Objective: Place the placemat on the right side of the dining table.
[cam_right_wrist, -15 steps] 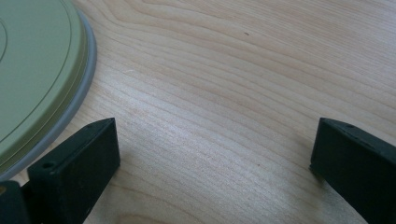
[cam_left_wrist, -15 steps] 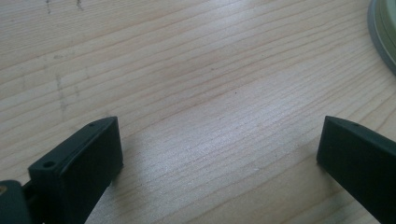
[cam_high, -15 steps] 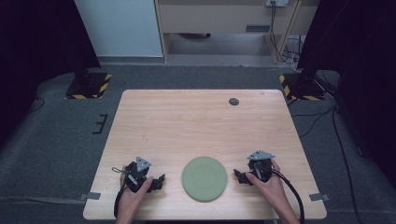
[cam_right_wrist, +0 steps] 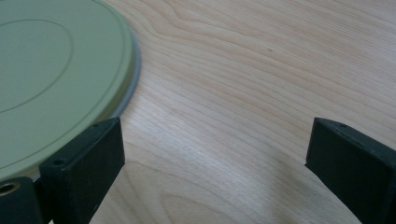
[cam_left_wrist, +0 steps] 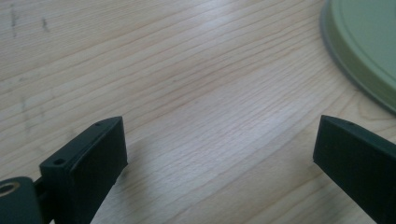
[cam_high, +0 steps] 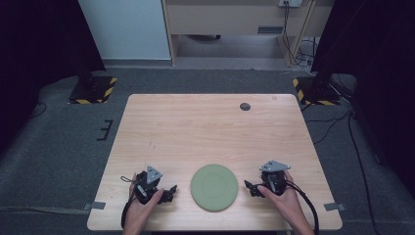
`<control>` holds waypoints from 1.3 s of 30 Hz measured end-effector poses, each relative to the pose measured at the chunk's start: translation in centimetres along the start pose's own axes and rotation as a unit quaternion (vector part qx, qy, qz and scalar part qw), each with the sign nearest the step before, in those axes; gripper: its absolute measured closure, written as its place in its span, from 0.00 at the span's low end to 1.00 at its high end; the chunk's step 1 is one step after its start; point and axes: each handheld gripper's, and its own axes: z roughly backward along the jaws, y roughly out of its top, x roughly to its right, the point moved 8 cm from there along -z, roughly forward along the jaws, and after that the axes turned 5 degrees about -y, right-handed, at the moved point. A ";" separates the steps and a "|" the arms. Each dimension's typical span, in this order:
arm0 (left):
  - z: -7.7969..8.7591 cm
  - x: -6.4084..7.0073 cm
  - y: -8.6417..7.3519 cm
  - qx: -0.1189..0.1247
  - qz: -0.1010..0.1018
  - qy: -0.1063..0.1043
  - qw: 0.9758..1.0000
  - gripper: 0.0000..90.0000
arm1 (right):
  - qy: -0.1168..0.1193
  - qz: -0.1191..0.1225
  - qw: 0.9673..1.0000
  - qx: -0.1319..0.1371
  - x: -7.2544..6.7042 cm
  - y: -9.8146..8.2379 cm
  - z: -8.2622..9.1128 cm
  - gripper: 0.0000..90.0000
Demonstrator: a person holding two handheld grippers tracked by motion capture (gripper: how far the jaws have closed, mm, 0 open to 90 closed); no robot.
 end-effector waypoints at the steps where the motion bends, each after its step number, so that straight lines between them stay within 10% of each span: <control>1: 0.0 0.2 0.1 0.002 -0.003 -0.001 1.000 0.03 | 0.004 0.004 1.000 0.001 -0.2 0.1 0.1 0.05; 39: -1.5 5.4 1.2 0.006 -0.052 -0.033 0.998 0.02 | 0.024 0.061 0.998 -0.008 -3.6 0.1 0.0 0.06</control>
